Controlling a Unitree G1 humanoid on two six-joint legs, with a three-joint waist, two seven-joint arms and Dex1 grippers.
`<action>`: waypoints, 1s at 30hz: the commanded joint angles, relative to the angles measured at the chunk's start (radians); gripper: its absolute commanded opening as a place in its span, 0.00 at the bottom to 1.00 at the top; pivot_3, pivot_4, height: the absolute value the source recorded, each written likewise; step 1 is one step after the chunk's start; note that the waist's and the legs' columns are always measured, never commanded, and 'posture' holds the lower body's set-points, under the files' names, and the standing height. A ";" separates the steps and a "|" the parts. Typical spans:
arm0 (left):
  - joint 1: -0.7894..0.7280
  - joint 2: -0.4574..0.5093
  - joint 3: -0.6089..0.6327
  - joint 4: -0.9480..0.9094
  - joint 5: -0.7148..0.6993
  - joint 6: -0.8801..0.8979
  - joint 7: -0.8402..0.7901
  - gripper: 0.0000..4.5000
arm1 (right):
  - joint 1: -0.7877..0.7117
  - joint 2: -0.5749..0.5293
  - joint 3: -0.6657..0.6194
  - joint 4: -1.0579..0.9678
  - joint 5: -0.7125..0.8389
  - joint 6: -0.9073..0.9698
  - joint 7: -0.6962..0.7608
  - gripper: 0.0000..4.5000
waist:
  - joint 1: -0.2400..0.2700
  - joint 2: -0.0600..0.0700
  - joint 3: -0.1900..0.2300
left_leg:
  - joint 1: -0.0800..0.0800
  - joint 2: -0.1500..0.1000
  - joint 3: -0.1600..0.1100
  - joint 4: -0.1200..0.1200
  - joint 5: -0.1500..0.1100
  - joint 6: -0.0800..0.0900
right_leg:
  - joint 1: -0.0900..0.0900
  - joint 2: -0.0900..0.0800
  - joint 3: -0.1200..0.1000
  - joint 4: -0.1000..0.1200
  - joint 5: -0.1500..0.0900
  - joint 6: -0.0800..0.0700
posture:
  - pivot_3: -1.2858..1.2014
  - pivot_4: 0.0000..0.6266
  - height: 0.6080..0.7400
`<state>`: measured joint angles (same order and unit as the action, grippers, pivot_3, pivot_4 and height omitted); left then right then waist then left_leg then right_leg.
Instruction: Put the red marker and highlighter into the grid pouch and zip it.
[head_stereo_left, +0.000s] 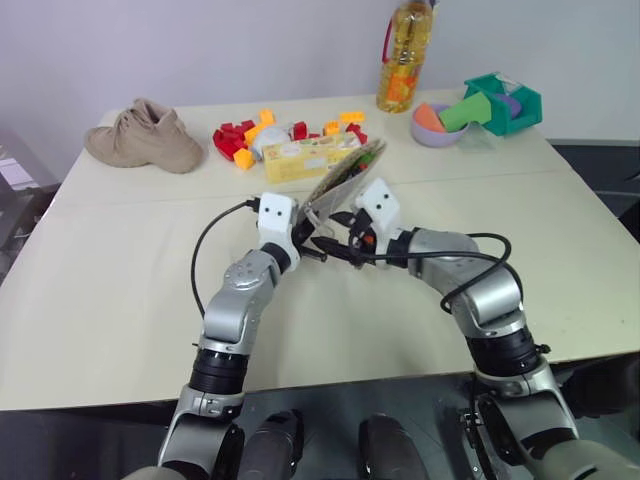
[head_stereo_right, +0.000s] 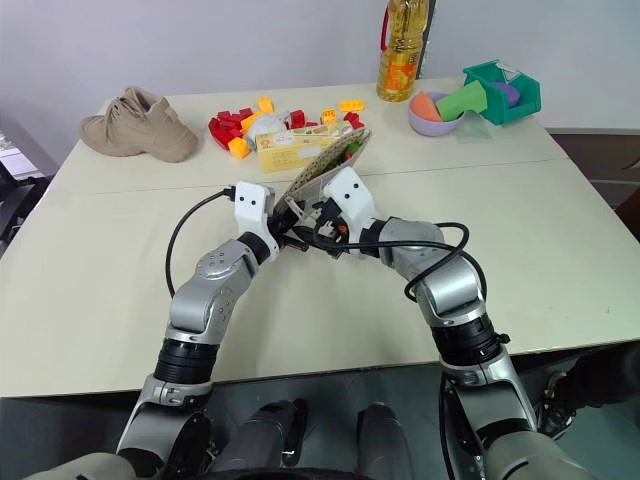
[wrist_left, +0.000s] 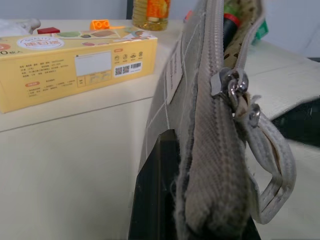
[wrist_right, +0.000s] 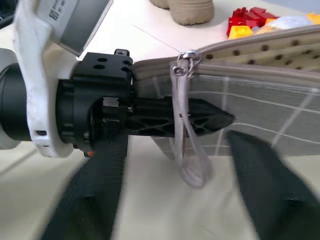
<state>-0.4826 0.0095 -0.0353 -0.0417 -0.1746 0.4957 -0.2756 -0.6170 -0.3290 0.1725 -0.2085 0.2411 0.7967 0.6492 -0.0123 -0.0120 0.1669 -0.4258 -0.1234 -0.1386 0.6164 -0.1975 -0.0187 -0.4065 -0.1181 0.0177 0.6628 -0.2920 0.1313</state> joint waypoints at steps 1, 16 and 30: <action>0.002 -0.001 -0.003 -0.056 -0.014 -0.002 0.006 0.00 | -0.032 0.014 -0.012 0.001 0.008 -0.005 -0.023 0.29 | 0.000 0.000 0.000 | 0.000 0.000 0.000 0.000 0.000 0.000 | 0.000 0.000 0.000 0.000 0.000 0.000 | 0.52 0.24 1.00; 0.050 0.116 -0.010 -0.050 0.010 -0.066 -0.033 0.00 | -0.152 -0.220 -0.140 0.170 -0.066 -0.135 -0.052 0.01 | -0.002 0.000 0.000 | 0.000 0.000 0.000 -0.001 0.000 0.000 | 0.000 0.000 0.000 0.000 0.000 0.000 | 0.52 0.24 1.00; 0.164 0.261 -0.049 -0.096 0.040 -0.138 -0.120 0.00 | -0.126 -0.355 -0.175 0.262 -0.093 -0.206 -0.023 0.01 | -0.003 0.000 0.000 | 0.001 0.001 0.002 -0.002 -0.001 0.002 | 0.000 0.000 0.001 0.000 0.000 0.000 | 0.52 0.24 1.00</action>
<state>-0.3443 0.2499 -0.1042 -0.1282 -0.1403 0.3551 -0.3932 -0.7469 -0.6531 0.0167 0.0956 0.1418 0.5919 0.6015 -0.0152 -0.0117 0.1667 -0.4252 -0.1228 -0.1369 0.6147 -0.1988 -0.0165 -0.4069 -0.1181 0.0191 0.6623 -0.2921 0.1312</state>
